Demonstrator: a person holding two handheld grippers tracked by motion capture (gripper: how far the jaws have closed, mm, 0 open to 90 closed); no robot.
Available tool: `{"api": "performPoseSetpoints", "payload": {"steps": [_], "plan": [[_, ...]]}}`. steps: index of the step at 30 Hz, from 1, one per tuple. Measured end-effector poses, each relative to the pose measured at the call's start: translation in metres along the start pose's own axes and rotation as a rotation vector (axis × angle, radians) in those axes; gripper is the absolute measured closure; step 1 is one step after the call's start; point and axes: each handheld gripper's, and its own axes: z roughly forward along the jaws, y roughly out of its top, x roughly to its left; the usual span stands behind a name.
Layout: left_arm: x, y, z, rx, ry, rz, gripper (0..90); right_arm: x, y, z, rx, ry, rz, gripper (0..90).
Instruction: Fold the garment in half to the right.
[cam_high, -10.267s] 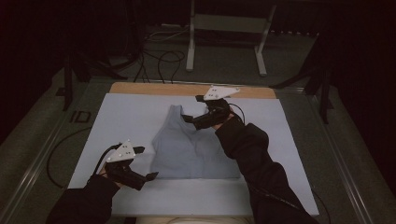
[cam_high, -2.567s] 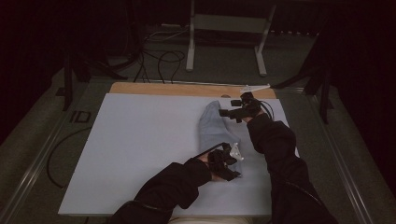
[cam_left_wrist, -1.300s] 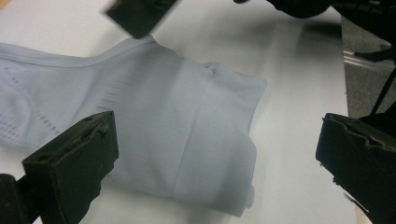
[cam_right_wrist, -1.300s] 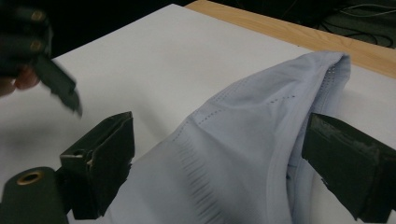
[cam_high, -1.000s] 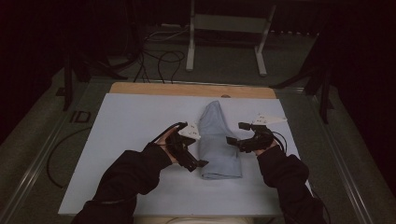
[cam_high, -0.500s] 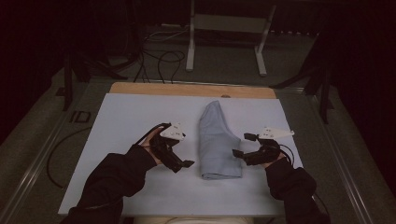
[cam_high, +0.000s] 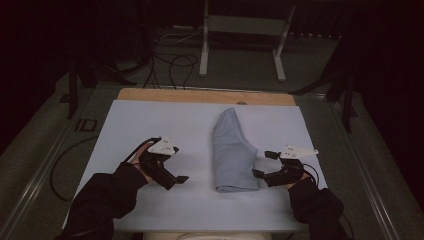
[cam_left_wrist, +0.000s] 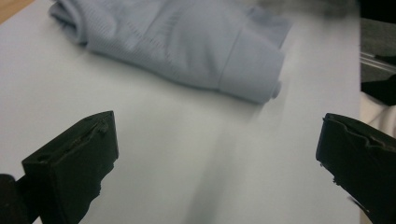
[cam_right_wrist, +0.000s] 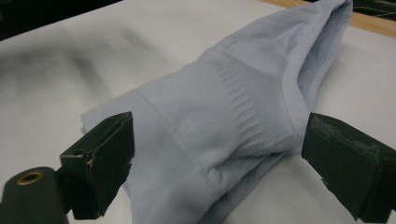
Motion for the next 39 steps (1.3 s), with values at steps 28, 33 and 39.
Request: {"api": "performPoseSetpoints", "payload": {"steps": [28,33,39], "plan": [[0.001,-0.12,-0.041,-0.014,0.117,-0.25,0.0,0.006,-0.042,-0.013,0.05,-0.058,0.027,9.7],[-0.004,-0.134,-0.044,-0.018,0.137,-0.278,0.0,0.009,-0.046,-0.016,0.058,-0.078,0.02,9.7],[-0.005,-0.147,-0.051,-0.017,0.189,-0.308,0.1,0.012,-0.051,-0.016,0.077,-0.088,0.011,9.8]]}}
